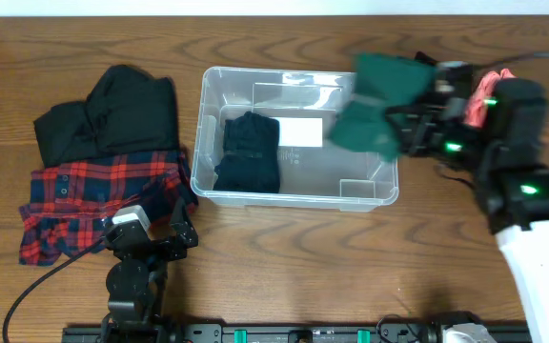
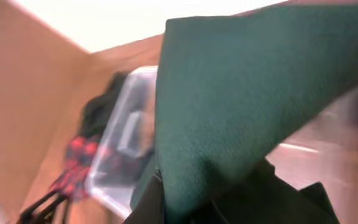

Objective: Pack container
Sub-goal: 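Place the green cloth in the bin beside the navy cloth, then grasp the pink garment with the right gripper, then lift the pink garment and drop it into the bin's right side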

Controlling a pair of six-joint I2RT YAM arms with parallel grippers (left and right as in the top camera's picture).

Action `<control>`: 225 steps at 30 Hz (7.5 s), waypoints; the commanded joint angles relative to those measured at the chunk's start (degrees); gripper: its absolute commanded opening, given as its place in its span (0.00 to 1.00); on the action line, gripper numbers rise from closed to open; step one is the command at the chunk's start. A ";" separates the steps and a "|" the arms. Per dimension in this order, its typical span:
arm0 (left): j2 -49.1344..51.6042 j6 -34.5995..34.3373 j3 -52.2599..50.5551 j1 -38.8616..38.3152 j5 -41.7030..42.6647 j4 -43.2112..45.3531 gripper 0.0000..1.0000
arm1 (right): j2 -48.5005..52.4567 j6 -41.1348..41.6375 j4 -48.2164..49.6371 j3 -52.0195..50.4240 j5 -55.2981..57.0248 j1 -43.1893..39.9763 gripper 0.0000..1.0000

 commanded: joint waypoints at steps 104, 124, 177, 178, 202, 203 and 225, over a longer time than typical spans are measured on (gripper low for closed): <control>0.02 0.11 -1.36 0.20 -0.26 -0.28 0.98 | 47.08 -4.52 9.55 0.66 -3.45 -46.64 0.22; 0.00 0.11 -1.36 0.20 -0.26 -0.28 0.98 | -6.23 -7.08 -12.46 0.66 7.72 -31.10 0.35; 0.00 0.11 -1.36 0.20 -0.26 -0.28 0.98 | 53.75 -1.51 9.31 0.70 -1.31 -47.41 0.01; 0.00 0.11 -1.36 0.20 -0.26 -0.28 0.98 | 52.06 -1.51 7.74 0.76 -1.33 -47.43 0.01; 0.00 0.11 -1.36 0.20 -0.26 -0.28 0.98 | -9.42 -3.21 -11.50 0.76 -9.25 -18.62 0.01; 0.00 0.11 -1.36 0.20 -0.26 -0.28 0.98 | -8.46 -3.21 -11.43 0.76 -9.25 -16.79 0.01; 0.00 0.11 -1.36 0.20 -0.26 -0.28 0.98 | 25.07 -2.34 -0.83 0.76 -0.63 -0.70 0.02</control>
